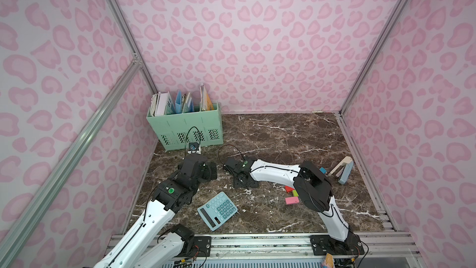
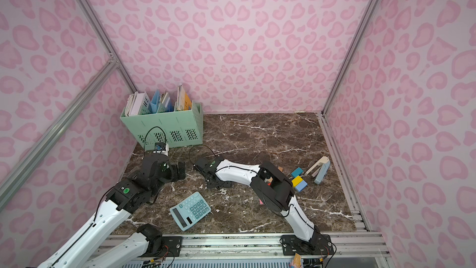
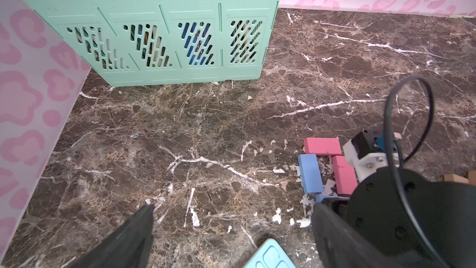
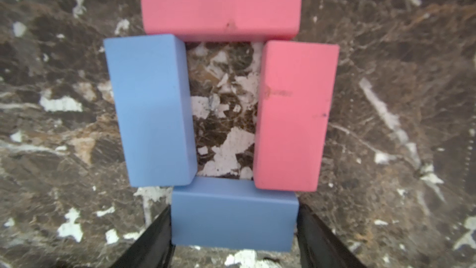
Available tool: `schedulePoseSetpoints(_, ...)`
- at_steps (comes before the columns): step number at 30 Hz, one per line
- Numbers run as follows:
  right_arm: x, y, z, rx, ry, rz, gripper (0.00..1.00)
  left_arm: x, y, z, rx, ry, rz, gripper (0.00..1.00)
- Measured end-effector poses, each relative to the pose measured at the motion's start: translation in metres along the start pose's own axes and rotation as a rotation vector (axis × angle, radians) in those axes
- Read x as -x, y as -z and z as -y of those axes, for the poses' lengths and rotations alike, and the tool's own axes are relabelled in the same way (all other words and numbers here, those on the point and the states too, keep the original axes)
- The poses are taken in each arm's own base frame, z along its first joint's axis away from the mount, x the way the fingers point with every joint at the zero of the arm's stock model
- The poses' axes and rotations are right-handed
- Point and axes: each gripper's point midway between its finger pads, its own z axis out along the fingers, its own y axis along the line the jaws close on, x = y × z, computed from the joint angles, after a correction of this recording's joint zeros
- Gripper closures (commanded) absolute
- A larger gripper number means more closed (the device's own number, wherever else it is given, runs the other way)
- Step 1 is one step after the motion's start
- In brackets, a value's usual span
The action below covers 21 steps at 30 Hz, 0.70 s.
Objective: Assemble the number 8 with building blocks
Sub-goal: Assemble the building block at the center of the board.
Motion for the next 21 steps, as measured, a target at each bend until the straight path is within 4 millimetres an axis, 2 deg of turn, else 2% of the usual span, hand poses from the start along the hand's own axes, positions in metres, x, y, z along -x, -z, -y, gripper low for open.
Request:
schedulePoseSetpoints(15, 0.0034, -0.0011, -0.0010, 0.013, 0.035, 0.012, 0.33, 0.0003, 0.0005, 0.0000, -0.001, 0.001, 0.002, 0.01)
schedulePoseSetpoints(21, 0.0039, -0.0002, -0.0016, 0.028, 0.033, 0.019, 0.26, 0.0001, 0.0004, -0.0001, -0.001, 0.001, 0.001, 0.01)
